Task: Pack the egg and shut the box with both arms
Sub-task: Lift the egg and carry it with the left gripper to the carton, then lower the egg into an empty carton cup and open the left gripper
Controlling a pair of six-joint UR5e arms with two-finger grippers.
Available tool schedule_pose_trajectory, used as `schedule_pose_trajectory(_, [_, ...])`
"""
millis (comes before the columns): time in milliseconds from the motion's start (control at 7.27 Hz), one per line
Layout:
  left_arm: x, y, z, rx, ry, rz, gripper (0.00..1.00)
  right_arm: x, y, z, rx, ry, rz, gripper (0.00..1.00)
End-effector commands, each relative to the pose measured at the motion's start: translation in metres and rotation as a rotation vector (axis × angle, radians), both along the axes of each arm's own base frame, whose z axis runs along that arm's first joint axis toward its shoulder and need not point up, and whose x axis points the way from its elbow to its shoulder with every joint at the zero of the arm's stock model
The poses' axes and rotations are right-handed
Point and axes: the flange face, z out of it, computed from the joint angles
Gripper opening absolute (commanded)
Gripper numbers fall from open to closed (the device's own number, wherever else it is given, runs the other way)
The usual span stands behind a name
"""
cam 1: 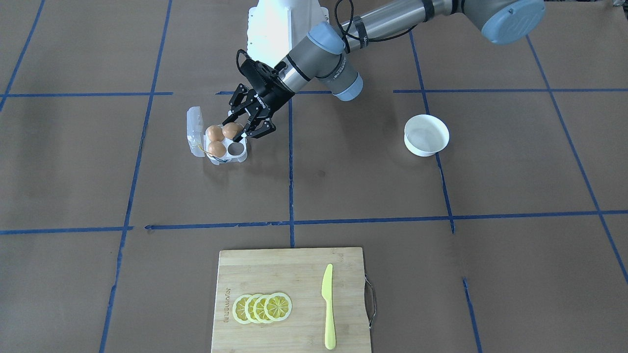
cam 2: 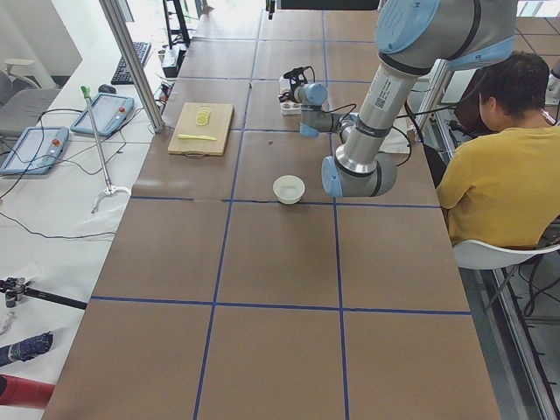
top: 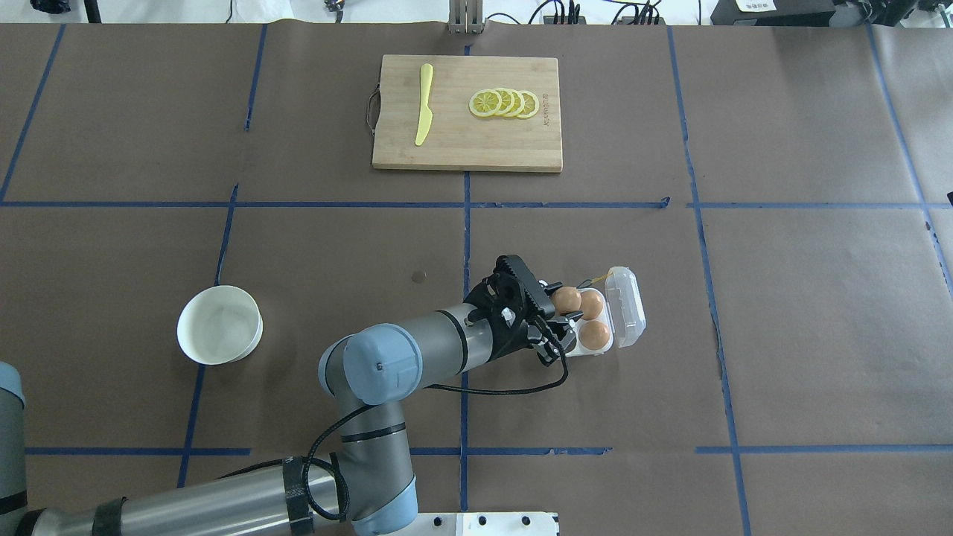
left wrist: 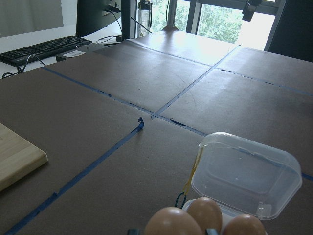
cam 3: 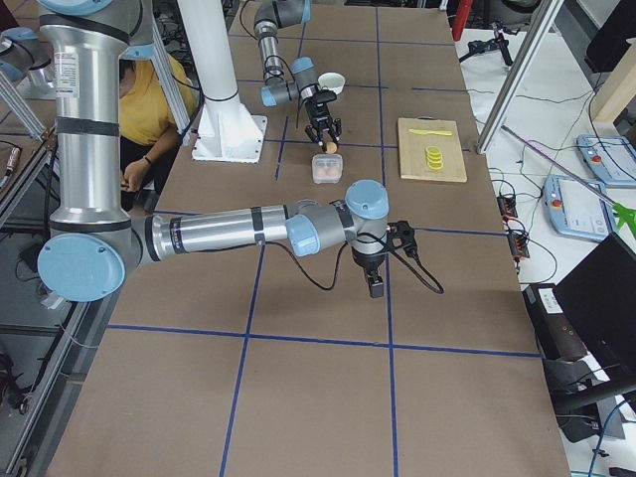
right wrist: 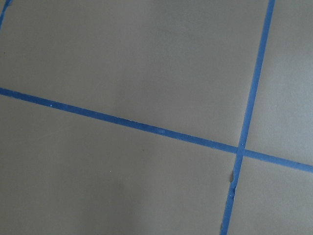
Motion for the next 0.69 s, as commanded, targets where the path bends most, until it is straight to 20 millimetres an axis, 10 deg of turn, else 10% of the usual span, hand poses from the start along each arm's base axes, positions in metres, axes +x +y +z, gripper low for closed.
schedule_pose_trajectory(0, [0.012,0.006,0.001,-0.003,-0.012,0.013,0.4,0.0,0.0,0.0,0.0,0.0,0.0,1.0])
schedule_pose_trajectory(550, [0.019,0.016,0.006,-0.006,-0.021,0.027,0.63,0.0,0.0,0.0,0.0,0.0,0.0,1.0])
